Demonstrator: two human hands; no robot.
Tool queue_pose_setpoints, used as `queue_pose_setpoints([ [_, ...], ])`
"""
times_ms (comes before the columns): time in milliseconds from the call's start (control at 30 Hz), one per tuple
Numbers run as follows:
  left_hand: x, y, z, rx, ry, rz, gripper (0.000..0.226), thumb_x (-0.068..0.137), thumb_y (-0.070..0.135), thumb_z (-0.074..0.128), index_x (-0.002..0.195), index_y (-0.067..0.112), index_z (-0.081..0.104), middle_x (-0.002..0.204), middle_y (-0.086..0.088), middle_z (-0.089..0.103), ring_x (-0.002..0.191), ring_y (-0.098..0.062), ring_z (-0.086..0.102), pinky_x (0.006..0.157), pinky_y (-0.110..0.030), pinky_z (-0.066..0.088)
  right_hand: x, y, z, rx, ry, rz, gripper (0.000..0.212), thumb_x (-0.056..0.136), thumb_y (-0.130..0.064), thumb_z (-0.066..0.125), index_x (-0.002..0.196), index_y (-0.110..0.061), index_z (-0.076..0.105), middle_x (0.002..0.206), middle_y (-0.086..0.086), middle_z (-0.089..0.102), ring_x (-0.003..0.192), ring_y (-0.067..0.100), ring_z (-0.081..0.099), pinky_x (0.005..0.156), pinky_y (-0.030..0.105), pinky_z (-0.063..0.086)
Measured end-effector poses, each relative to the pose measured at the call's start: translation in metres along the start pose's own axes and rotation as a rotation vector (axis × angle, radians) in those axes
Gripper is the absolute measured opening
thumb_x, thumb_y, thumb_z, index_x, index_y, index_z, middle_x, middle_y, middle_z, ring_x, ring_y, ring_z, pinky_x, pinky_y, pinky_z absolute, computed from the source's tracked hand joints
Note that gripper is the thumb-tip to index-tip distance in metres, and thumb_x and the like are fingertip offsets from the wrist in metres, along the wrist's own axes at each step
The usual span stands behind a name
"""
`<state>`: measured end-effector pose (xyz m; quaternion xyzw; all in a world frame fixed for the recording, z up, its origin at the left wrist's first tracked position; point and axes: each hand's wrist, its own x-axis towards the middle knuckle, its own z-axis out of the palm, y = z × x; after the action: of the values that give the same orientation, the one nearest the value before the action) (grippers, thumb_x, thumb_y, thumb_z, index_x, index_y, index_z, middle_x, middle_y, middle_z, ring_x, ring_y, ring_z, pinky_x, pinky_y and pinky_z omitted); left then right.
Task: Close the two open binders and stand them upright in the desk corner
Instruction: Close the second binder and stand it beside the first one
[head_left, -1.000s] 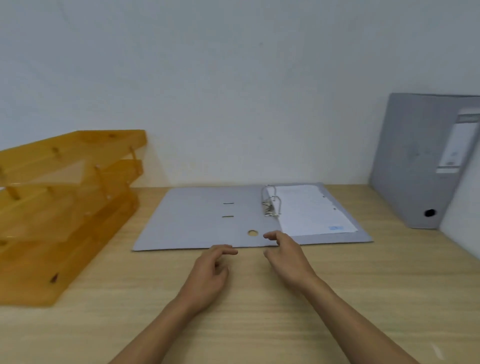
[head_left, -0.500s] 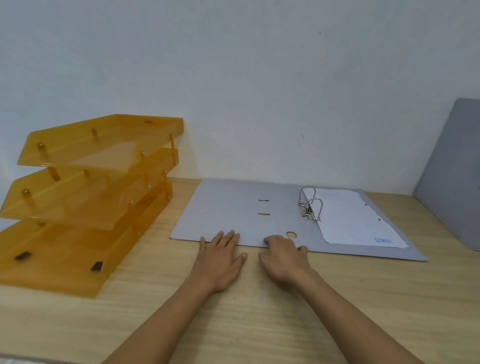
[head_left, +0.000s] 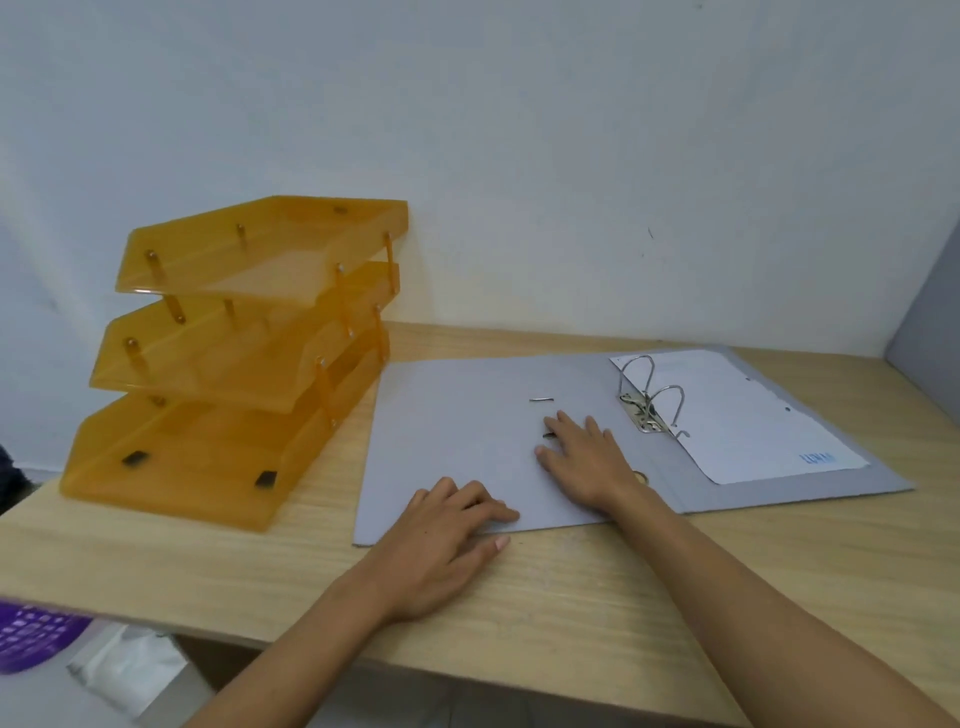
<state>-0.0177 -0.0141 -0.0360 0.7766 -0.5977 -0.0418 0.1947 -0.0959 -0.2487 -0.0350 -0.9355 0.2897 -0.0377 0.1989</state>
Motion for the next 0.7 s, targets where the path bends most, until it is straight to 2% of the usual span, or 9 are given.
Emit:
queue_pose_setpoints([
  [67,0.0,-0.002,-0.008,-0.159,0.091,-0.087,0.032,0.099,0.045,0.046,0.123,0.038,0.066,0.111,0.025,0.06,0.103,0.002,0.051,0.093,-0.024,0.044,-0.004,0.002,0.007,-0.124,-0.009,0.0,0.063,0.101,-0.052,0.022,0.159,-0.029,0.012,0.169,-0.005,0.005,0.155,0.029,-0.003,0.124,0.048,-0.001],
  [133,0.003,-0.014,-0.013,-0.182,0.253,-0.213,0.025,0.096,0.036,0.054,0.116,0.035,0.069,0.11,0.021,0.065,0.106,0.0,0.055,0.095,-0.029,0.049,-0.014,-0.001,0.011,-0.164,-0.012,0.001,0.064,0.101,-0.054,0.017,0.16,-0.031,0.007,0.169,-0.007,0.0,0.156,0.026,-0.006,0.124,0.047,-0.004],
  [200,0.007,-0.029,-0.017,-0.096,0.361,-0.402,0.034,0.092,0.032,0.056,0.126,0.029,0.062,0.128,0.008,0.064,0.122,-0.016,0.054,0.103,-0.039,0.046,-0.026,-0.004,0.014,-0.172,-0.024,0.002,0.065,0.1,-0.055,0.015,0.16,-0.031,0.004,0.169,-0.007,-0.002,0.155,0.025,-0.008,0.124,0.047,-0.005],
  [300,0.01,-0.035,-0.023,-0.096,0.329,-0.695,0.054,0.093,0.033,0.056,0.144,0.022,0.046,0.151,-0.003,0.046,0.138,-0.029,0.038,0.11,-0.046,0.033,-0.05,-0.005,0.017,-0.159,-0.02,0.008,0.065,0.1,-0.056,0.014,0.16,-0.032,0.002,0.169,-0.007,-0.005,0.155,0.024,-0.01,0.124,0.046,-0.007],
  [433,0.007,-0.023,-0.022,-0.185,0.341,-0.805,0.068,0.09,0.035,0.058,0.151,0.015,0.037,0.155,-0.009,0.04,0.142,-0.033,0.03,0.114,-0.047,0.028,-0.085,-0.004,0.02,-0.124,-0.011,0.017,0.066,0.1,-0.057,0.017,0.159,-0.033,0.004,0.169,-0.009,-0.004,0.155,0.024,-0.011,0.124,0.045,-0.008],
  [533,-0.003,-0.016,-0.022,-0.137,0.311,-0.928,0.077,0.087,0.041,0.059,0.152,0.01,0.032,0.156,-0.013,0.038,0.143,-0.036,0.029,0.114,-0.048,0.026,-0.096,-0.005,0.02,-0.058,-0.011,0.029,0.064,0.1,-0.055,0.022,0.159,-0.032,0.01,0.169,-0.008,0.0,0.155,0.024,-0.01,0.124,0.045,-0.008],
  [700,-0.011,-0.008,-0.033,-0.32,0.329,-0.905,0.085,0.086,0.035,0.064,0.156,0.013,0.021,0.149,-0.014,0.048,0.139,-0.041,0.037,0.108,-0.048,0.035,-0.105,-0.012,0.026,-0.11,0.065,-0.145,0.052,0.106,-0.038,0.019,0.157,-0.031,0.022,0.168,-0.007,0.015,0.156,0.019,0.006,0.125,0.042,-0.001],
])
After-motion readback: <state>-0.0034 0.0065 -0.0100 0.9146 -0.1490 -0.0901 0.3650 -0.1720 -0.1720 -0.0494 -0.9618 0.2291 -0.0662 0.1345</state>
